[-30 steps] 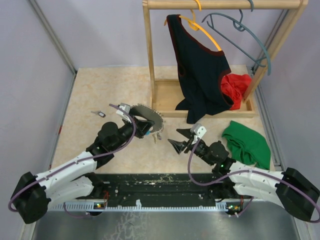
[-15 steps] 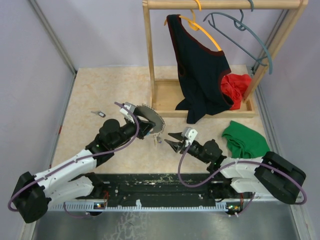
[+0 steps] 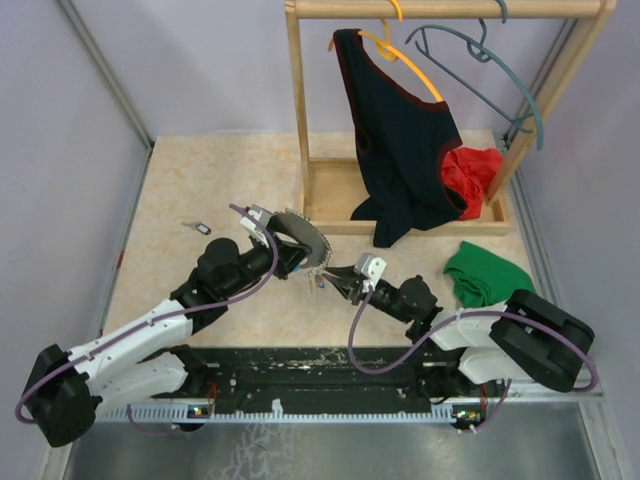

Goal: Put the keys on the keyring

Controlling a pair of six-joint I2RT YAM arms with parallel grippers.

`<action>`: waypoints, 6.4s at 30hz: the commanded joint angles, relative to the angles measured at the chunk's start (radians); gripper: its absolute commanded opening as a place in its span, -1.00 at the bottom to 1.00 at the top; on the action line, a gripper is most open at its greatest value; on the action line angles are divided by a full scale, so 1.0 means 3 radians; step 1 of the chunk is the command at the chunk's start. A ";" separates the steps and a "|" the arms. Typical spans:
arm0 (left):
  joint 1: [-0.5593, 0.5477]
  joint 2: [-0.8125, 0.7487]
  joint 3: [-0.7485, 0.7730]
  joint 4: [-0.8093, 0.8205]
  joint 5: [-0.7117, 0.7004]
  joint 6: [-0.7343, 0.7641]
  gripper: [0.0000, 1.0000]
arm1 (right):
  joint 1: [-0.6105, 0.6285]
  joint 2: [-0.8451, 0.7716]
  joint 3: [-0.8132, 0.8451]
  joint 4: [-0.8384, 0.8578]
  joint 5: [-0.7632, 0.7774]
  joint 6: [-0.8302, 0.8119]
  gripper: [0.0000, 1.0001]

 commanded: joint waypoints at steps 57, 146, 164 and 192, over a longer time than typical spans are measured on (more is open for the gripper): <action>0.0013 -0.0150 0.0025 0.0169 0.0109 -0.0094 -1.00 | 0.0292 0.0235 -0.0035 0.0642 0.0559 -0.0291 -0.70; 0.0043 -0.0228 -0.0541 0.0042 -0.0369 -0.0708 0.16 | 0.0435 -0.0357 0.0164 -0.0573 0.0640 -0.0397 -1.00; 0.0138 -0.0619 -0.0898 0.0521 0.0211 0.0152 0.36 | -0.0145 -0.0585 0.0650 -0.1762 -0.0356 -0.0391 -1.00; 0.0406 0.0154 -0.0469 0.1138 0.1729 0.2041 -0.16 | -0.0658 -0.0240 0.1811 -0.3166 -0.2003 -0.0901 -1.00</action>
